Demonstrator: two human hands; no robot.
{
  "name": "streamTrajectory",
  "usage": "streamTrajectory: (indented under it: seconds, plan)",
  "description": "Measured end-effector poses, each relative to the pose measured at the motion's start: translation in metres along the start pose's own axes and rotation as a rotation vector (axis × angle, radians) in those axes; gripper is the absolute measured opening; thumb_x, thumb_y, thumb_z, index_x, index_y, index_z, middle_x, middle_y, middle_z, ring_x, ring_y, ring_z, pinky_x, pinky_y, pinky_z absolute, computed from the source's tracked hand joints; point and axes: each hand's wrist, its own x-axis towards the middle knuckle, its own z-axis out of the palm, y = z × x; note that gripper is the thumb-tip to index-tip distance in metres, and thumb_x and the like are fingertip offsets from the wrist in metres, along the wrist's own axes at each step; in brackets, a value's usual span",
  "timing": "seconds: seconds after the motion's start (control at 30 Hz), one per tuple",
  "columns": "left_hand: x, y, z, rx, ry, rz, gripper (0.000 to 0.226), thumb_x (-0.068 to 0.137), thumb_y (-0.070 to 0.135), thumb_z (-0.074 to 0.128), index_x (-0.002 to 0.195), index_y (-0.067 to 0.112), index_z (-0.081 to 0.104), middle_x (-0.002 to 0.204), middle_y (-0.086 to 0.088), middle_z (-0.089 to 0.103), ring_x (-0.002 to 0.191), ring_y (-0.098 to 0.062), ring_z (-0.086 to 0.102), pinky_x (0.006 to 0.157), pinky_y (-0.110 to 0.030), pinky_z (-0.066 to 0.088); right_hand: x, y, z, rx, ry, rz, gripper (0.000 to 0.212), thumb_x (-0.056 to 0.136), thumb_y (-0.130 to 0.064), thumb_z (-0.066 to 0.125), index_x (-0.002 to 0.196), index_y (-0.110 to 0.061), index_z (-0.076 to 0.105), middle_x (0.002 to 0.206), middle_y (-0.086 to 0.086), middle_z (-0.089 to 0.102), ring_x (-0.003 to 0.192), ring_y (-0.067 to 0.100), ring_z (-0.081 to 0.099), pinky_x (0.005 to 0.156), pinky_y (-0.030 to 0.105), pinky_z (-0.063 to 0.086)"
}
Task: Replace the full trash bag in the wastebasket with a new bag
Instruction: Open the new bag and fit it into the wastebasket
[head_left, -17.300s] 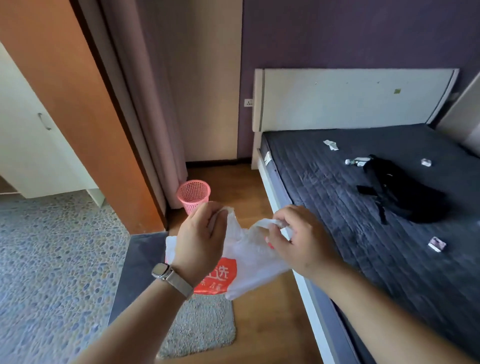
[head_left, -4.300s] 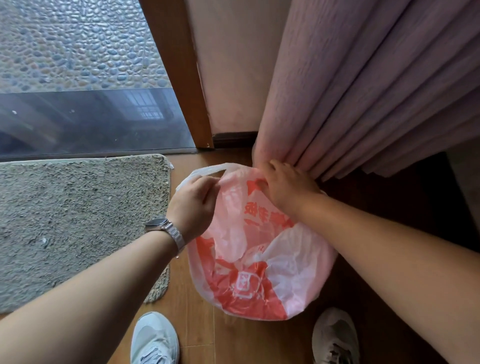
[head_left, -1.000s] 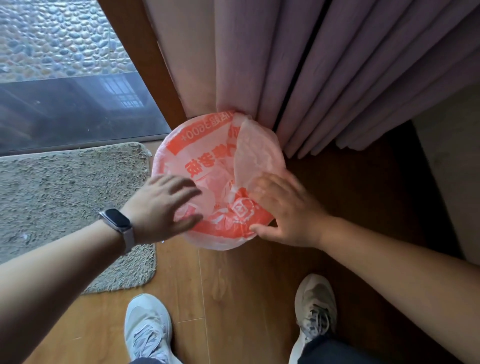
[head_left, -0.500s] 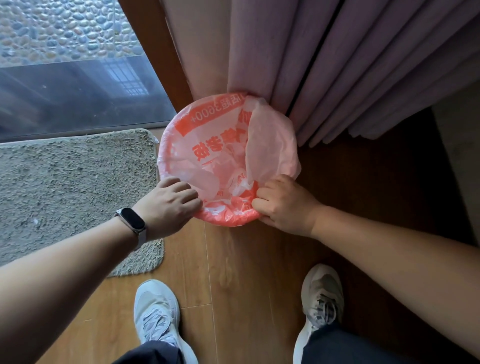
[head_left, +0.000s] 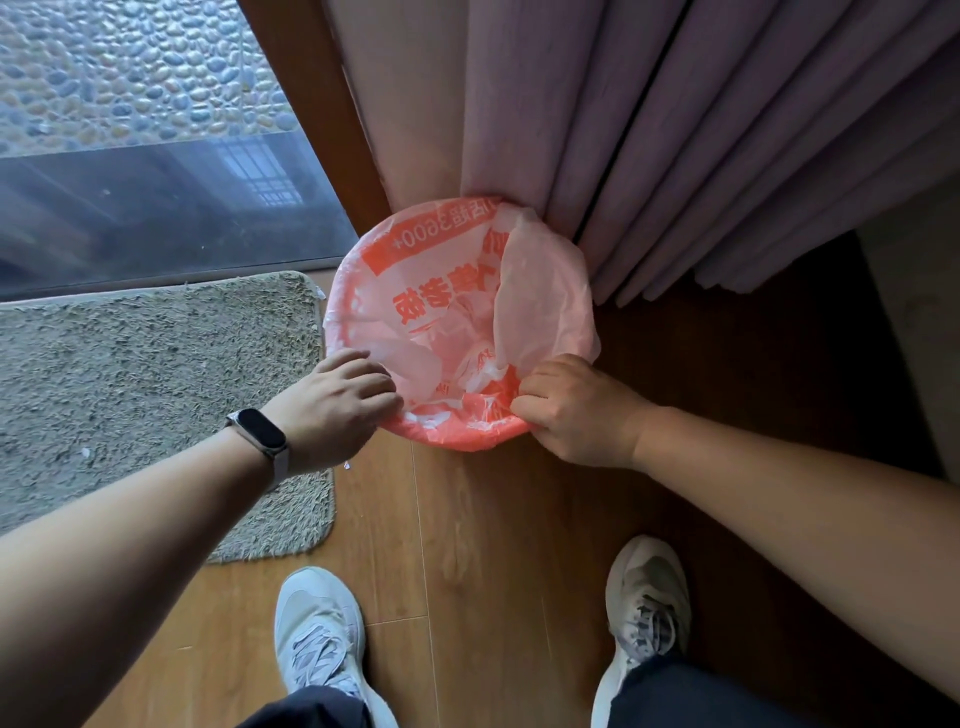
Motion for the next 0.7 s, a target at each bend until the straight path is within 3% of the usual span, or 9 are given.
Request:
streamTrajectory:
  seconds: [0.13, 0.27, 0.4, 0.53, 0.7]
  plan:
    - [0.000, 0.007, -0.010, -0.010, 0.013, -0.059, 0.057, 0.078, 0.055, 0.061, 0.114, 0.012, 0.063, 0.110, -0.006, 0.067, 0.108, -0.028, 0.059, 0.101, -0.042, 0.039, -0.005, 0.000, -0.012, 0.002, 0.042, 0.124, 0.038, 0.080, -0.051, 0.056, 0.101, -0.020, 0.064, 0.107, 0.000, 0.060, 0.103, 0.020, 0.052, 0.097, 0.038, 0.034]
    - [0.014, 0.005, -0.019, -0.059, 0.169, -0.327, 0.062, 0.084, 0.059, 0.048, 0.123, 0.011, 0.058, 0.123, -0.010, 0.062, 0.119, -0.031, 0.052, 0.102, -0.047, 0.038, 0.016, 0.010, -0.021, 0.041, 0.323, 0.440, 0.041, 0.079, -0.042, 0.060, 0.105, -0.010, 0.062, 0.112, 0.011, 0.058, 0.104, 0.032, 0.054, 0.089, 0.043, 0.042]
    - [0.042, 0.001, -0.017, -0.165, 0.232, -0.656, 0.062, 0.083, 0.049, 0.049, 0.133, 0.013, 0.048, 0.141, -0.010, 0.047, 0.132, -0.031, 0.036, 0.111, -0.047, 0.031, 0.054, 0.037, -0.028, 0.103, 0.265, 0.761, 0.062, 0.079, -0.029, 0.066, 0.132, -0.006, 0.045, 0.132, 0.019, 0.046, 0.119, 0.039, 0.043, 0.099, 0.045, 0.038]
    - [0.050, 0.001, -0.007, -0.242, 0.247, -0.700, 0.063, 0.079, 0.042, 0.053, 0.135, 0.014, 0.044, 0.151, -0.013, 0.031, 0.141, -0.030, 0.020, 0.115, -0.046, 0.020, 0.076, 0.056, -0.026, 0.191, 0.211, 0.881, 0.053, 0.085, -0.018, 0.059, 0.133, -0.009, 0.039, 0.130, 0.019, 0.048, 0.120, 0.037, 0.047, 0.095, 0.038, 0.040]
    - [0.048, 0.003, -0.003, -0.282, 0.368, -0.708, 0.057, 0.078, 0.026, 0.056, 0.131, 0.009, 0.047, 0.151, -0.016, 0.031, 0.139, -0.030, 0.023, 0.114, -0.040, 0.019, 0.075, 0.063, -0.019, 0.323, 0.309, 1.045, 0.030, 0.090, -0.017, 0.054, 0.119, -0.010, 0.049, 0.121, 0.016, 0.057, 0.109, 0.034, 0.056, 0.077, 0.030, 0.039]
